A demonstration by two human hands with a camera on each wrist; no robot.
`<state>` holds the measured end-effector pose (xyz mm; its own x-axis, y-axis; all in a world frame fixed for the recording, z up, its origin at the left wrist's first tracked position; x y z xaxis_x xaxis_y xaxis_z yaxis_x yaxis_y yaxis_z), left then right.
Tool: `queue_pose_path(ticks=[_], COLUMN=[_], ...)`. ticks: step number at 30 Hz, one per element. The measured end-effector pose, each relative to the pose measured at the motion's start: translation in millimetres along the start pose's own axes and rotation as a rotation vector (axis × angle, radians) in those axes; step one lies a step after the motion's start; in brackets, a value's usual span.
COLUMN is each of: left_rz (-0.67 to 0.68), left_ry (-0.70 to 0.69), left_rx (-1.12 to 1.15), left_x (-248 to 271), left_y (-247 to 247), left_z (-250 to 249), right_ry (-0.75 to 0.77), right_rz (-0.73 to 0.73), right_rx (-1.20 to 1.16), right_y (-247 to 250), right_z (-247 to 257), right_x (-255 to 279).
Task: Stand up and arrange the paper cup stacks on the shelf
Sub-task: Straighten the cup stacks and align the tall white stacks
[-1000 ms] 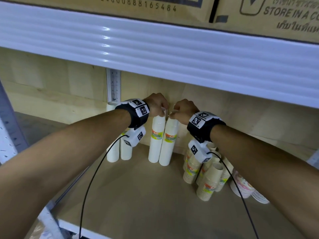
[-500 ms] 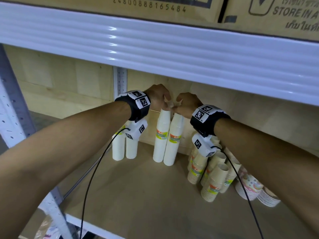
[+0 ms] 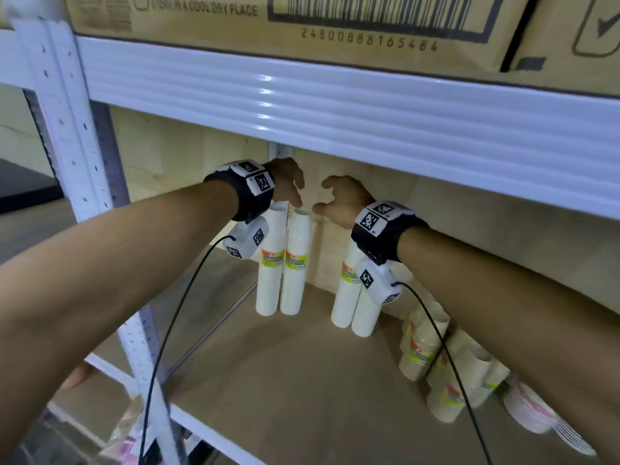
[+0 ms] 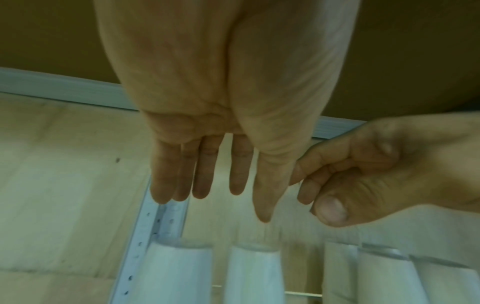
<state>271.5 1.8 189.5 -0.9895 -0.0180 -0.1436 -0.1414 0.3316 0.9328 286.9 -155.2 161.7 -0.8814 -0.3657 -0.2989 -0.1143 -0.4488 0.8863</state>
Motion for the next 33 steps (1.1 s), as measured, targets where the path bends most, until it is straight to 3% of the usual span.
queue_pose_path(ticks=[14, 33], left_rz=[0.083, 0.101], left_ry=[-0.003, -0.073], left_rx=[-0.070, -0.060], left_x=[4, 16], left_y=[-29, -22], left_z=[34, 17], right_ry=[0.089, 0.036], right_rz=[0.111, 0.058], right_rx=[0.025, 0.057], right_y=[-49, -32], right_z=[22, 13], right_x=[-9, 13])
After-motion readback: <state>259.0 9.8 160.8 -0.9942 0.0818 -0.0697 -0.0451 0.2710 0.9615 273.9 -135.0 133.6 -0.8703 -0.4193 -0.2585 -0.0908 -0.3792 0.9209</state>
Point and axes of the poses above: each hand's wrist, its own x-axis away from the middle knuckle, its own y-axis out of the back of the hand, z = x × y, the point moved 1 cm from there along -x, towards the middle knuckle, and after that the axes turned 5 degrees about x, right-handed, at the moved point
